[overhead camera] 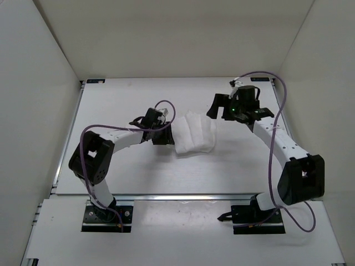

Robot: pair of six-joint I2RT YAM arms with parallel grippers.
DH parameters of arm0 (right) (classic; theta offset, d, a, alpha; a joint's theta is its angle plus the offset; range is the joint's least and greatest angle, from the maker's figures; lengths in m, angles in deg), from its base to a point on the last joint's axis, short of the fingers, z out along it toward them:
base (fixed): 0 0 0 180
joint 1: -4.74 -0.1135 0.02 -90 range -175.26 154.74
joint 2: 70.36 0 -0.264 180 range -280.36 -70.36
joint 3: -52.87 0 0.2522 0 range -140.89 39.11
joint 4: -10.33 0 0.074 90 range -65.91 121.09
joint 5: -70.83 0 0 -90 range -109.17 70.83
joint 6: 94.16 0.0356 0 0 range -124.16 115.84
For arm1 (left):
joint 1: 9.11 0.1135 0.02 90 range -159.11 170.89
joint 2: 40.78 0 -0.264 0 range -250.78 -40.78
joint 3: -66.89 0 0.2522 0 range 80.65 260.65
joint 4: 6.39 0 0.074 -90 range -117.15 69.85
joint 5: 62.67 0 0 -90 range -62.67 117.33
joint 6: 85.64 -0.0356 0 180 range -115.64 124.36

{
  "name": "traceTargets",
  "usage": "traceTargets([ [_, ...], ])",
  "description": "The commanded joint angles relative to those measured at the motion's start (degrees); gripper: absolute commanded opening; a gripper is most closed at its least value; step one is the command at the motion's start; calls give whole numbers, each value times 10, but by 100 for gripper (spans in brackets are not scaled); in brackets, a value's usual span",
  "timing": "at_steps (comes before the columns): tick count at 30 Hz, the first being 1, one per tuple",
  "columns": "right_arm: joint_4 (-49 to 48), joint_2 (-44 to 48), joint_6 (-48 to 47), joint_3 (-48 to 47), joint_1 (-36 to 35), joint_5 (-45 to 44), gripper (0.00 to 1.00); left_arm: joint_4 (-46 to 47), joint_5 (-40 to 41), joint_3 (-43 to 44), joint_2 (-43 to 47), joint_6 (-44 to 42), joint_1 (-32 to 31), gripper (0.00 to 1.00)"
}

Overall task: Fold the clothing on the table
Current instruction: Fold the skirt

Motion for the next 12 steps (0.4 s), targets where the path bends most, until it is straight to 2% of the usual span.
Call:
traceTargets([
  [1, 86, 33, -20, 7, 37, -67, 99, -48, 35, 49, 89, -43, 19, 58],
  [3, 83, 58, -25, 42, 54, -75, 99, -78, 53, 60, 133, -51, 35, 74],
  [5, 67, 80, -20, 89, 73, -46, 100, -84, 57, 58, 170, -70, 44, 99],
  [9, 44, 128, -18, 152, 82, -48, 99, -137, 119, 52, 238, -119, 60, 99],
  [12, 55, 140, -17, 170, 84, -52, 100, -181, 152, 57, 254, -135, 80, 99],
])
